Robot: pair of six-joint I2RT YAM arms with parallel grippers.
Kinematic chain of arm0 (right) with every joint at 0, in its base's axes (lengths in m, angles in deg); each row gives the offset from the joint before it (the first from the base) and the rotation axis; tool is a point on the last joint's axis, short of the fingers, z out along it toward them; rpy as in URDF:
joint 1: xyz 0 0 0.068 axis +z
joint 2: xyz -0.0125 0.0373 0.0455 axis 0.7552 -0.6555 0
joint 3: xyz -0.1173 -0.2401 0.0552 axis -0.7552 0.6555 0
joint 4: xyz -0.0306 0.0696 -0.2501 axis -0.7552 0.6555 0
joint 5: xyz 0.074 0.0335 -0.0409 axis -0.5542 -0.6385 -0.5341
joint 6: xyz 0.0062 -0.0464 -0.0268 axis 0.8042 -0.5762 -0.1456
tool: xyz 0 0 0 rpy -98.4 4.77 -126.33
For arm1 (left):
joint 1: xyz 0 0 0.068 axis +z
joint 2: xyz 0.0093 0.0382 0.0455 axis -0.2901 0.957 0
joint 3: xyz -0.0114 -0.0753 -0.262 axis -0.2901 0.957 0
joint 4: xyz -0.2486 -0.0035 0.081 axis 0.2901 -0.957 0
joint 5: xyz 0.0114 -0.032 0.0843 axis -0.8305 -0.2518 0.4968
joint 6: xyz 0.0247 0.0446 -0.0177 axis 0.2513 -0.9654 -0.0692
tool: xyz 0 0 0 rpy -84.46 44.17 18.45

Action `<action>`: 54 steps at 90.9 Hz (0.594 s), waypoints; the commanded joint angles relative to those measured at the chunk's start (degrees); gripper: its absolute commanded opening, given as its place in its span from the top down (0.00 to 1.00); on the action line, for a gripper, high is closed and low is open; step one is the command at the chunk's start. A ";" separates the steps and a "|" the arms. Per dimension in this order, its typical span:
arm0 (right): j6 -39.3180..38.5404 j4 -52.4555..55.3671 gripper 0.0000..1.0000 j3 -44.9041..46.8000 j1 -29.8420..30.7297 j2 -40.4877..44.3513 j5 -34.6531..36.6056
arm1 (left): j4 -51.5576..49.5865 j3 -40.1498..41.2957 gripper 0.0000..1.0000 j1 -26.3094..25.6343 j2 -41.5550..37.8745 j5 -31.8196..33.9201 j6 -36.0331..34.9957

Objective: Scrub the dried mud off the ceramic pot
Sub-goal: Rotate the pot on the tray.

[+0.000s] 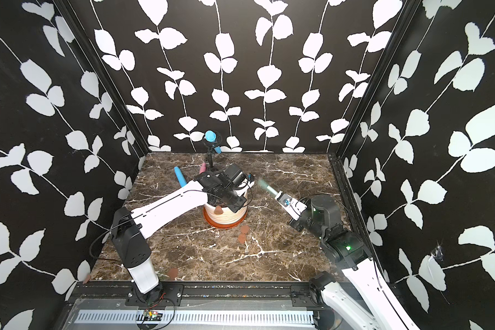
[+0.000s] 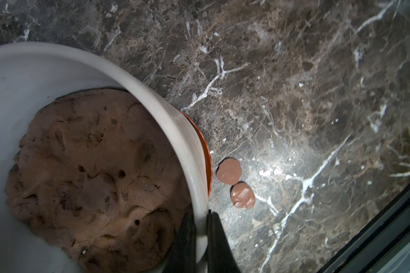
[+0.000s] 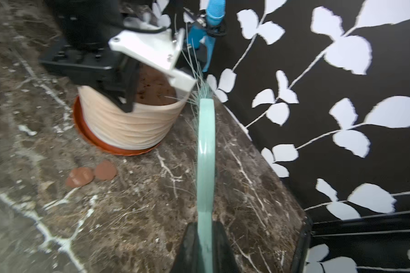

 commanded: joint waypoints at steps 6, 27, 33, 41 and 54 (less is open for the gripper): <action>-3.58 11.36 1.00 -2.95 -0.20 -1.95 -16.30 | 11.21 4.96 1.00 -0.40 -3.90 4.01 22.56; -1.71 9.76 1.00 -1.60 -0.15 -1.65 -16.26 | 19.86 7.28 0.76 -0.53 -3.71 -0.65 32.97; -1.99 9.05 1.00 -1.98 -0.17 -2.85 -18.39 | 20.04 6.13 0.70 -0.53 -4.63 -1.16 32.79; -1.51 6.93 1.00 -2.64 -0.11 -4.15 -20.94 | 18.56 4.27 0.48 -0.43 -6.92 0.40 30.58; -1.38 3.78 1.00 -6.58 0.16 -7.30 -20.89 | 14.54 3.23 0.30 2.17 -13.09 3.62 26.65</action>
